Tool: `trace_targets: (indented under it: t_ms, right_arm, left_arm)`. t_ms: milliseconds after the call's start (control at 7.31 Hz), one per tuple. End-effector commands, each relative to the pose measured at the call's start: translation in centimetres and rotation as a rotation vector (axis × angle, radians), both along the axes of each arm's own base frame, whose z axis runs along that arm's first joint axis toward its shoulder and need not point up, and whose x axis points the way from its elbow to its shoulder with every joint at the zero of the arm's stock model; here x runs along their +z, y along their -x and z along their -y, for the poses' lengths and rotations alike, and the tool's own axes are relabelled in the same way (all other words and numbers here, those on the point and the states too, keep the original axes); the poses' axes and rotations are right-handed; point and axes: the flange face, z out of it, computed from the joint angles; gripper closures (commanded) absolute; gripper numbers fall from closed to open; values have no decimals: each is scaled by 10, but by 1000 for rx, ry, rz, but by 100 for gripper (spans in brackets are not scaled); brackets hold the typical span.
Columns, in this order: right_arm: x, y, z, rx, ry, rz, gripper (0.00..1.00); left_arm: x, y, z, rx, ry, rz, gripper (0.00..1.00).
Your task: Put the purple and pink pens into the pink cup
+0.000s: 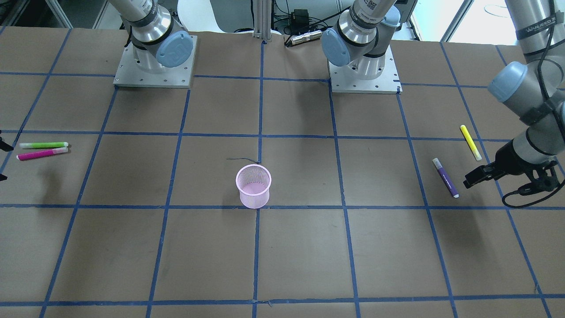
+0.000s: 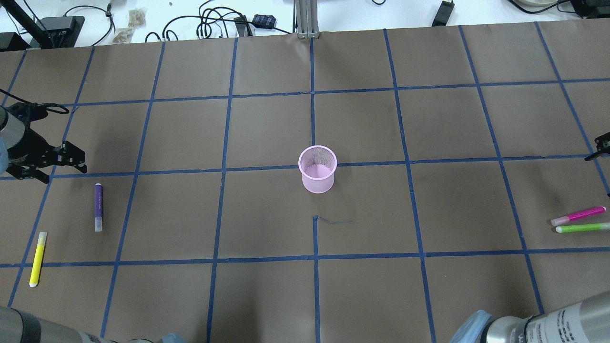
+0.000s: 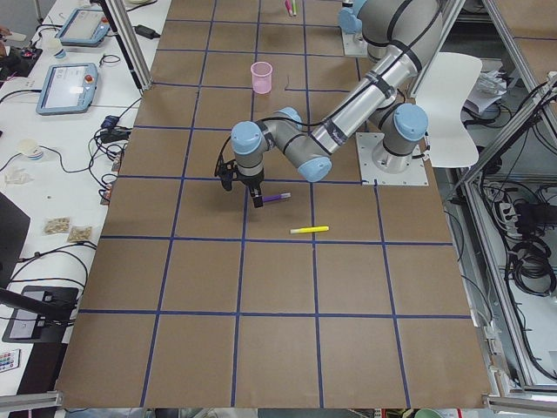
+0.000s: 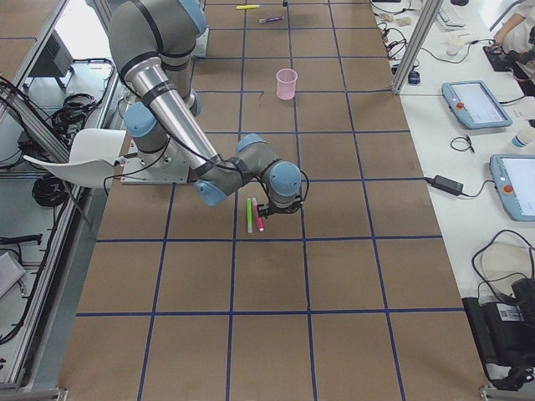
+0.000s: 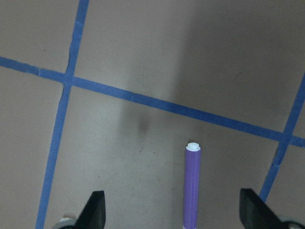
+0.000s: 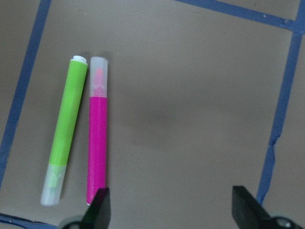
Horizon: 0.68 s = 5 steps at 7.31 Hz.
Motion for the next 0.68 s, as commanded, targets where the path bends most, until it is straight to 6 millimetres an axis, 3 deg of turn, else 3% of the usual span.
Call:
trace_targets:
  t_ms: [0, 137, 274, 547]
  right_arm:
    - [-17, 8, -20, 19, -14, 26, 4]
    - [-23, 18, -29, 57, 48, -52, 3]
    - [-35, 11, -37, 69, 73, -89, 4]
    - [-45, 4, -51, 50, 81, -95, 6]
  left_arm:
    - [-33, 1, 6, 3, 0, -51, 0]
    - [-42, 1, 6, 3, -15, -59, 0]
    - [-48, 4, 7, 6, -26, -63, 0]
    - [-49, 4, 7, 5, -35, -62, 24]
